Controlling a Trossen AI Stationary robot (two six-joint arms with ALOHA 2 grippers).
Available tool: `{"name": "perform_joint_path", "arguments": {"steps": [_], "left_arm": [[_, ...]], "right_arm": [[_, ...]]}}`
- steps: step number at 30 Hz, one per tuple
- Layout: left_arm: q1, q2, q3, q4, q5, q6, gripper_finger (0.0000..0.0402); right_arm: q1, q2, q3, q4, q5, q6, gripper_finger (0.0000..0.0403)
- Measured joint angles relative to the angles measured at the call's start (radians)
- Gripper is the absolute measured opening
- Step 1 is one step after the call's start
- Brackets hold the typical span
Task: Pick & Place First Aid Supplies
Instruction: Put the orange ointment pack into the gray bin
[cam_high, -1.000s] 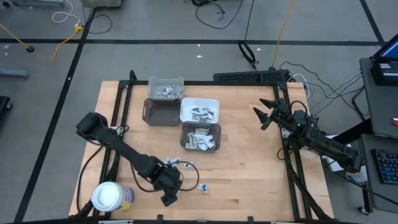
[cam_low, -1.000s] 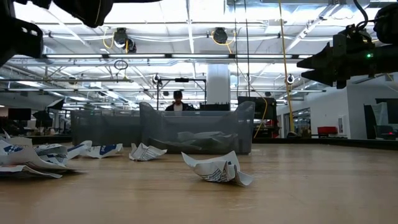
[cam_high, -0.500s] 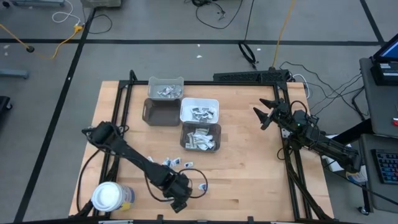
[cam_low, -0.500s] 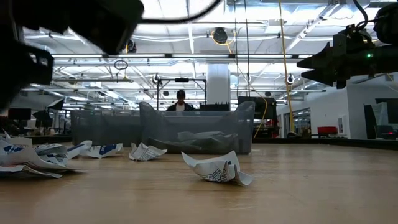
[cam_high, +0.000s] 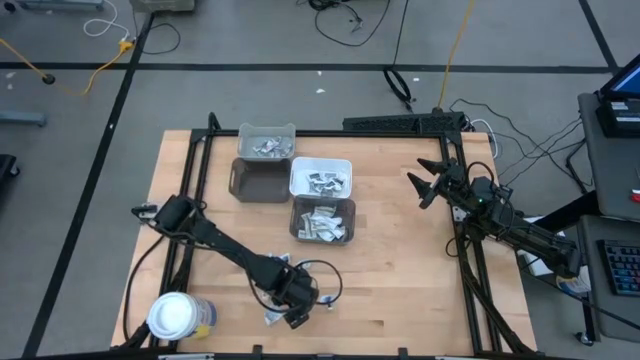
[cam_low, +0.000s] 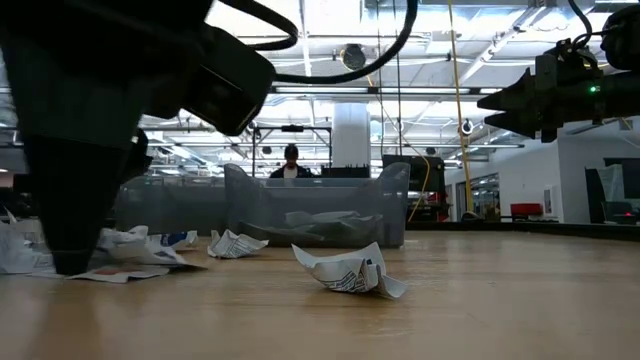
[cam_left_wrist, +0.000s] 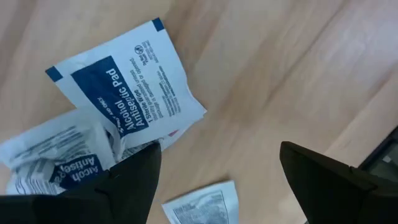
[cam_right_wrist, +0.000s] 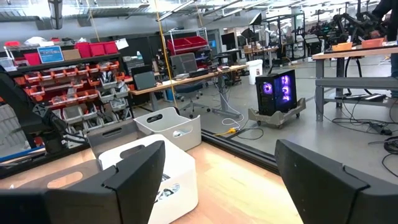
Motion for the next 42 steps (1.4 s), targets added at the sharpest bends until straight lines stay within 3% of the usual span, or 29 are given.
{"name": "perform_joint_path", "arguments": {"steps": [9, 16, 26, 33, 42], "left_arm": [[0.003, -0.004, 0.030, -0.051, 0.034, -0.006, 0.0335], [0.029, -0.031, 0.049, -0.128, 0.000, -0.225, 0.0335], [0.030, -0.030, 0.049, -0.126, -0.005, -0.397, 0.0335], [0.029, -0.015, 0.049, -0.130, -0.110, -0.475, 0.0335], [0.029, 0.038, 0.050, -0.102, -0.052, -0.537, 0.0335]], "right_arm": [[0.000, 0.000, 0.000, 0.000, 0.000, 0.000, 0.0297], [0.000, 0.000, 0.000, 0.000, 0.000, 0.000, 0.0297], [0.000, 0.000, 0.000, 0.000, 0.000, 0.000, 0.0297], [0.000, 0.000, 0.000, 0.000, 0.000, 0.000, 0.0297], [0.000, 0.000, 0.000, 0.000, 0.000, 0.000, 0.0297]]}}
